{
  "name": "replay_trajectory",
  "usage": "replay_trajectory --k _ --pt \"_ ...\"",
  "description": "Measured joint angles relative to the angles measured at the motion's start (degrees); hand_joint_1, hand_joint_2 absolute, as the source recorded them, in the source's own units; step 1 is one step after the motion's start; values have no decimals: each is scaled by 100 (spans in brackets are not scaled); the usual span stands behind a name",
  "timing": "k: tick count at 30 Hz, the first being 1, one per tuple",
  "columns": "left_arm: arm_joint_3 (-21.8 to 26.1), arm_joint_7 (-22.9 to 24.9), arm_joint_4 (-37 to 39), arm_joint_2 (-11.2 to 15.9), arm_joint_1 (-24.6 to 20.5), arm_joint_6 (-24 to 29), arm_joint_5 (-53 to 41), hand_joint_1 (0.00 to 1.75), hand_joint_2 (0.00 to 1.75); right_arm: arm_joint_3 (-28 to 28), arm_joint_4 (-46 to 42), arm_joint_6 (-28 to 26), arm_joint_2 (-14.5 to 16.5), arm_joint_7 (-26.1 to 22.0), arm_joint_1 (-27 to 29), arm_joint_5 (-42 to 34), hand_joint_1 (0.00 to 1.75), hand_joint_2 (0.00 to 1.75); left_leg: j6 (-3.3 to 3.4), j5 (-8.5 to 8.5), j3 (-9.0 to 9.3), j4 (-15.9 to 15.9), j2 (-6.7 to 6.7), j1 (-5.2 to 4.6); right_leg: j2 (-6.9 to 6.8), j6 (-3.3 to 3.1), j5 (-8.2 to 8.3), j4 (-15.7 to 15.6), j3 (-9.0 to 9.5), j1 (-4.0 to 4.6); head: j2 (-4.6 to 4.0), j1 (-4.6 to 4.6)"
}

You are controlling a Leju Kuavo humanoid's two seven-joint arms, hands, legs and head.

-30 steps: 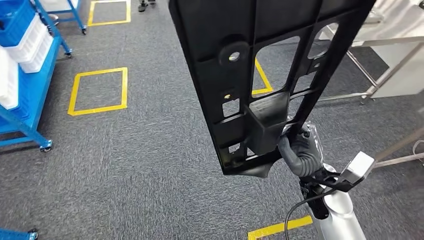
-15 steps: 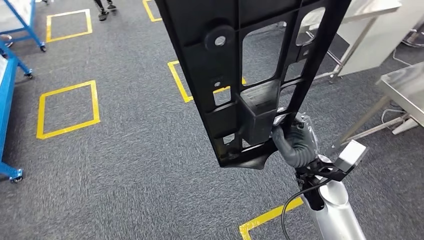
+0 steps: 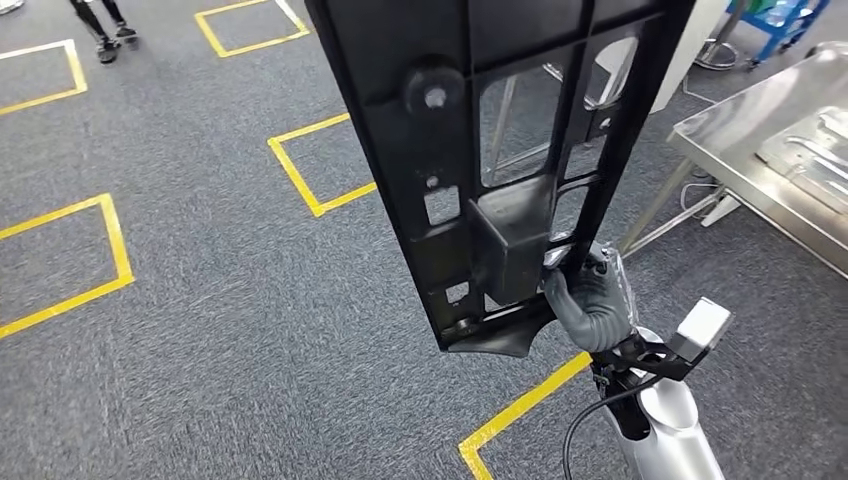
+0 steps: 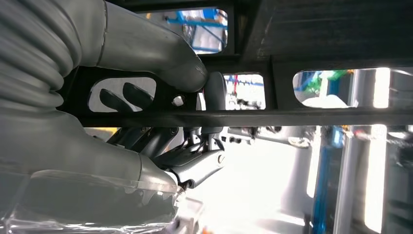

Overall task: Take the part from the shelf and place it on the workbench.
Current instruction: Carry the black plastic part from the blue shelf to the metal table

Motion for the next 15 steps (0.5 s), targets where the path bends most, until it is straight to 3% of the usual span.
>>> replay_trajectory --k 2,3,4,5,7,9,10,12,13,15 --pt "0 -7 0 0 18 4 -15 0 175 -13 -4 1 14 -1 16 2 175 175 27 -11 5 -3 147 -26 -232 41 -304 724 -375 -12 0 0" --pt "0 -10 0 1 26 4 -24 0 175 -15 -4 -3 18 3 29 6 175 175 29 -20 7 -1 223 -35 -277 56 -354 951 -496 -23 0 0" --pt "-1 -14 0 1 28 4 -35 0 175 -20 -3 -8 20 7 38 12 175 175 28 -31 12 2 299 -41 -309 64 -296 966 -507 -29 0 0" --pt "-2 -16 0 2 25 3 -43 0 175 -24 -4 -14 20 11 44 17 175 175 21 -44 21 4 366 -43 -342 64 -160 783 -410 -31 0 0" --pt "-15 -19 0 1 15 -8 -61 0 175 -37 -20 -26 20 14 54 24 175 175 -12 -79 61 7 482 -55 -561 23 164 10 14 0 0 0" --pt "-29 -21 0 -1 8 -21 -82 0 175 -51 -56 -32 20 14 73 26 175 175 -65 -118 98 11 578 -86 -751 -57 289 -506 287 56 0 0" --pt "-32 -21 0 -1 7 -26 -89 0 175 -62 -72 -33 20 13 88 27 175 175 -94 -136 115 8 631 -99 -761 -94 269 -564 305 81 0 0" --pt "-34 -19 0 0 -1 -31 -90 0 175 -85 -102 -34 20 11 137 30 175 175 -153 -177 154 -2 721 -105 -620 -153 282 -587 312 71 0 0" --pt "-36 -18 0 1 -7 -32 -84 0 175 -94 -117 -33 20 9 160 32 175 175 -185 -232 157 45 663 -97 -554 -185 291 -609 327 55 0 0" --pt "-37 -14 0 2 -10 -30 -58 0 175 -100 -142 -22 20 7 172 36 175 175 -229 -502 -11 471 386 -75 -436 -245 314 -647 355 20 0 -1"
